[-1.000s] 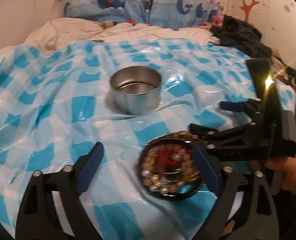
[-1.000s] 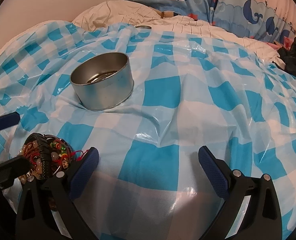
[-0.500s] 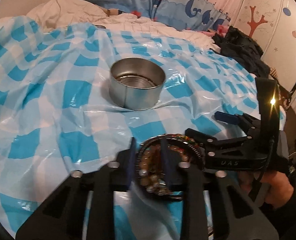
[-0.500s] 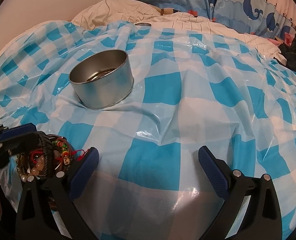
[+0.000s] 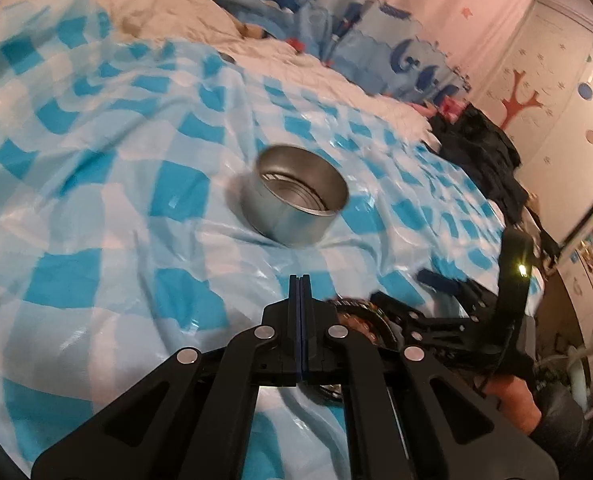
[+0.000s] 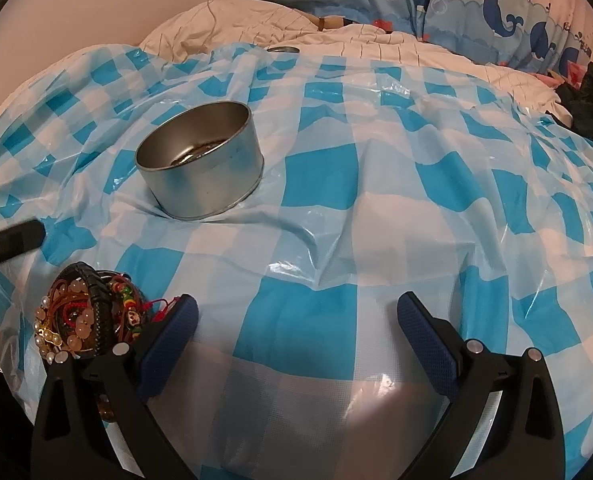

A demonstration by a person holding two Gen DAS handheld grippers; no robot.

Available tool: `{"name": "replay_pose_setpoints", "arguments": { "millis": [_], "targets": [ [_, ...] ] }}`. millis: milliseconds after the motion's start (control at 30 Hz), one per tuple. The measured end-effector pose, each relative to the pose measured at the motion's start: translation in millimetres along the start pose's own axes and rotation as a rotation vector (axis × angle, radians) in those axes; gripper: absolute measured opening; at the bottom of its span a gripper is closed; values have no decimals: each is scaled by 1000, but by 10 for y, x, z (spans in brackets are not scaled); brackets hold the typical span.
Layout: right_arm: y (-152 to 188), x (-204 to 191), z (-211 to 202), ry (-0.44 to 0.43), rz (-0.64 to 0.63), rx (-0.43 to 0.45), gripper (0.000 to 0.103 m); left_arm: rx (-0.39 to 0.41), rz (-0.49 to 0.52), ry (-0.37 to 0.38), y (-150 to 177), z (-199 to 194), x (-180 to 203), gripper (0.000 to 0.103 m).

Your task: Organize jewelry

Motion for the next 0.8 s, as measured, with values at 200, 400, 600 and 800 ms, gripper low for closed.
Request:
{"name": "replay_pose_setpoints", "arguments": {
  "millis": [200, 400, 600, 800],
  "targets": [
    [-1, -3, 0, -1, 0, 0, 96, -43, 71, -38, 100, 184, 140, 35],
    [4, -12, 14, -3, -1, 0, 96, -84, 97, -63, 178, 319, 162, 22],
    [9, -17, 23, -5, 3, 0, 96, -24, 46, -36, 74, 183, 120, 11],
    [8, -12, 27, -4, 3, 0, 96, 42, -62, -7, -86, -27, -86, 9]
  ]
}}
Point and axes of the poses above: each gripper's, at about its wrist camera, not at the fingertips, and z roughly the way its jaws point, x to its right, y to its underside, the point moved 8 cm from there along z, roughly the way its jaws point, and after that the axes turned 4 degrees about -y, right-handed, at the moved point
